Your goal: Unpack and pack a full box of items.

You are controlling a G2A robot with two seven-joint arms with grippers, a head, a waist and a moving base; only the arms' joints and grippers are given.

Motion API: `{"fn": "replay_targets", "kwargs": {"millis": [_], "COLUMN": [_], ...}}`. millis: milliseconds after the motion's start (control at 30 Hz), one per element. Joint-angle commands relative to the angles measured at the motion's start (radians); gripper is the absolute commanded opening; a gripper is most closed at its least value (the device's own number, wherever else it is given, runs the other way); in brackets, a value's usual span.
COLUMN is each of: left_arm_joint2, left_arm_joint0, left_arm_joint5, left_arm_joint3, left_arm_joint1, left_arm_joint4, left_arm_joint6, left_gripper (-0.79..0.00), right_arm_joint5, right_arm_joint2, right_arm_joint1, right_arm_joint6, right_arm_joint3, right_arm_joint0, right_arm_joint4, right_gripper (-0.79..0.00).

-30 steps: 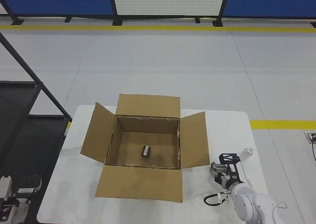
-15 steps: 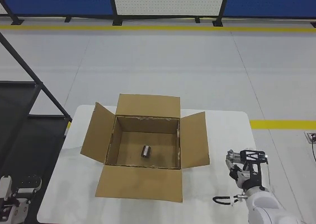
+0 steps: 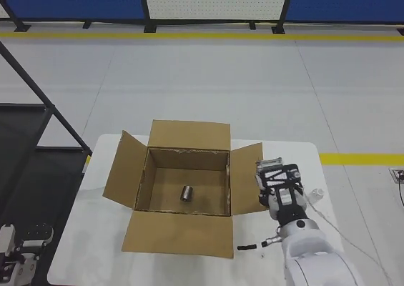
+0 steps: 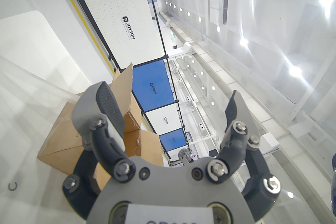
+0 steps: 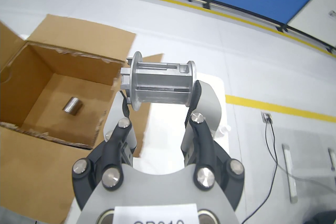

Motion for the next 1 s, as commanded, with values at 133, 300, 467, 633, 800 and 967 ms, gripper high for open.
{"fn": "replay_targets", "kwargs": {"millis": [133, 300, 467, 633, 800, 967], "left_arm_joint2": [0.0, 0.0, 0.0, 0.0, 0.0, 0.0], "left_arm_joint0": [0.0, 0.0, 0.0, 0.0, 0.0, 0.0], "left_arm_joint5": [0.0, 0.0, 0.0, 0.0, 0.0, 0.0], "left_arm_joint3": [0.0, 0.0, 0.0, 0.0, 0.0, 0.0], "left_arm_joint1": [0.0, 0.0, 0.0, 0.0, 0.0, 0.0], "left_arm_joint4": [0.0, 0.0, 0.0, 0.0, 0.0, 0.0], "left_arm_joint6": [0.0, 0.0, 0.0, 0.0, 0.0, 0.0], "left_gripper": [0.0, 0.0, 0.0, 0.0, 0.0, 0.0], "right_arm_joint5": [-0.125, -0.216, -0.264, -0.379, -0.454, -0.465], "right_arm_joint2": [-0.159, -0.284, -0.418, -0.504, -0.577, -0.609], "right_arm_joint1": [-0.05, -0.114, -0.19, -0.266, -0.329, -0.378], "right_arm_joint6": [0.099, 0.155, 0.189, 0.178, 0.165, 0.143], "right_arm_joint3": [0.295, 0.636, 0.981, 1.277, 1.474, 1.617], "right_arm_joint0": [0.328, 0.583, 0.757, 0.88, 0.937, 0.968], "right_arm_joint4": [0.189, 0.416, 0.568, 0.701, 0.728, 0.742], "right_gripper": [-0.785, -0.785, -0.785, -0.785, -0.785, -0.785]}}
